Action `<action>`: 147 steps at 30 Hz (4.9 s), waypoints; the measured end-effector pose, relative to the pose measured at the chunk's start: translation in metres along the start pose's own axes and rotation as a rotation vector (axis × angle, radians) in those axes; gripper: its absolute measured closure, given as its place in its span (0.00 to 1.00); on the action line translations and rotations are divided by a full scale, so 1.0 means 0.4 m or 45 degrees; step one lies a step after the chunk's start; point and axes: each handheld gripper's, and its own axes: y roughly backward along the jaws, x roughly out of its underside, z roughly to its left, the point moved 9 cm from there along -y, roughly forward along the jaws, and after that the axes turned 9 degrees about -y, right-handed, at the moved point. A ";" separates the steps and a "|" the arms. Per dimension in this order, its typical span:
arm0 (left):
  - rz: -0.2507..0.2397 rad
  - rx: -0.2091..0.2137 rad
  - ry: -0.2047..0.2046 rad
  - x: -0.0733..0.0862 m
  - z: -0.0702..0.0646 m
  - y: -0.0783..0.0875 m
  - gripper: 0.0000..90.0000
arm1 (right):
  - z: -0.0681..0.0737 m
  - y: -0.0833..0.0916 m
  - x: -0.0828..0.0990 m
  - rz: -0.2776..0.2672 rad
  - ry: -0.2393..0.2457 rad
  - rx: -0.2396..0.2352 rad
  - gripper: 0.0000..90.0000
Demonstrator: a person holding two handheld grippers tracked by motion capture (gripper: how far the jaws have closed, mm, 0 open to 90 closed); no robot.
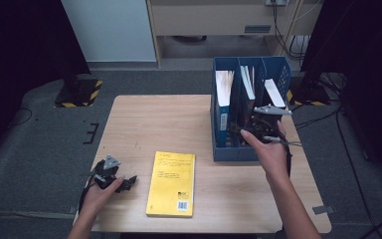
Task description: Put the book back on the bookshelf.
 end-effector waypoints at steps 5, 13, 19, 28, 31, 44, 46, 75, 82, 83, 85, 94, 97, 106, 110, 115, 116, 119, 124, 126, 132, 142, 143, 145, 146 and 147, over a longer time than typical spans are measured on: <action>-0.002 -0.003 0.008 -0.001 -0.001 -0.001 0.00 | 0.005 -0.009 0.033 0.008 0.001 -0.017 0.10; -0.002 -0.001 0.007 -0.001 -0.001 -0.001 0.00 | 0.036 -0.012 0.078 0.008 0.013 -0.085 0.10; -0.001 0.004 0.003 -0.002 -0.002 -0.001 0.00 | 0.060 -0.029 0.142 0.047 0.063 -0.090 0.13; -0.010 0.023 0.026 -0.005 0.000 0.004 0.03 | 0.136 -0.035 0.212 0.079 0.104 -0.166 0.14; -0.025 0.034 0.030 -0.012 -0.006 0.008 0.05 | 0.165 -0.042 0.245 0.107 0.114 -0.201 0.13; -0.110 0.100 0.015 -0.051 -0.051 0.031 0.08 | 0.274 -0.090 0.354 0.235 0.230 -0.348 0.16; -0.118 0.114 0.003 -0.056 -0.064 0.037 0.08 | 0.282 -0.095 0.365 0.258 0.245 -0.358 0.17; -0.080 0.334 -0.101 -0.111 -0.229 0.012 0.20 | 0.329 -0.173 0.493 0.500 0.218 -0.426 0.24; -0.047 0.371 -0.086 -0.116 -0.234 -0.012 0.20 | 0.334 -0.181 0.504 0.513 0.229 -0.411 0.24; -0.043 0.370 -0.084 -0.117 -0.234 -0.015 0.21 | 0.334 -0.183 0.503 0.507 0.234 -0.408 0.24; -0.036 0.378 -0.074 -0.119 -0.236 -0.020 0.21 | 0.334 -0.186 0.502 0.497 0.232 -0.404 0.24; -0.006 0.432 -0.049 -0.125 -0.253 -0.033 0.19 | 0.330 -0.187 0.512 0.506 0.218 -0.400 0.20; -0.004 0.434 -0.042 -0.126 -0.253 -0.033 0.19 | 0.331 -0.188 0.512 0.496 0.228 -0.406 0.20; -0.114 0.468 0.016 -0.156 -0.243 0.012 0.38 | 0.332 -0.189 0.514 0.487 0.228 -0.407 0.18; -0.098 0.533 -0.042 -0.150 -0.270 0.028 0.42 | 0.331 -0.188 0.514 0.480 0.228 -0.417 0.18; -0.100 0.548 -0.024 -0.161 -0.268 0.014 0.40 | 0.332 -0.188 0.514 0.482 0.219 -0.418 0.18; -0.097 0.544 -0.026 -0.164 -0.266 0.008 0.38 | 0.332 -0.188 0.515 0.481 0.220 -0.416 0.18; -0.116 0.564 -0.009 -0.183 -0.265 -0.004 0.34 | 0.332 -0.188 0.515 0.480 0.224 -0.417 0.17; -0.086 0.593 -0.035 -0.198 -0.278 -0.029 0.30 | 0.333 -0.187 0.516 0.481 0.218 -0.419 0.17; -0.053 0.594 -0.067 -0.199 -0.285 -0.039 0.31 | 0.333 -0.187 0.516 0.479 0.220 -0.421 0.17; -0.010 0.586 -0.101 -0.197 -0.282 -0.048 0.46 | 0.332 -0.187 0.516 0.479 0.231 -0.427 0.16; -0.034 0.623 -0.104 -0.209 -0.287 -0.033 0.78 | 0.332 -0.190 0.517 0.468 0.251 -0.422 0.15; -0.044 0.628 -0.102 -0.214 -0.287 -0.028 0.81 | 0.331 -0.190 0.517 0.470 0.256 -0.424 0.15; -0.043 0.621 -0.118 -0.218 -0.288 -0.026 0.84 | 0.332 -0.189 0.517 0.476 0.241 -0.427 0.15; -0.048 0.624 -0.115 -0.220 -0.288 -0.025 0.85 | 0.331 -0.188 0.517 0.481 0.245 -0.426 0.15; -0.058 0.627 -0.107 -0.222 -0.289 -0.023 0.86 | 0.332 -0.189 0.517 0.480 0.241 -0.427 0.15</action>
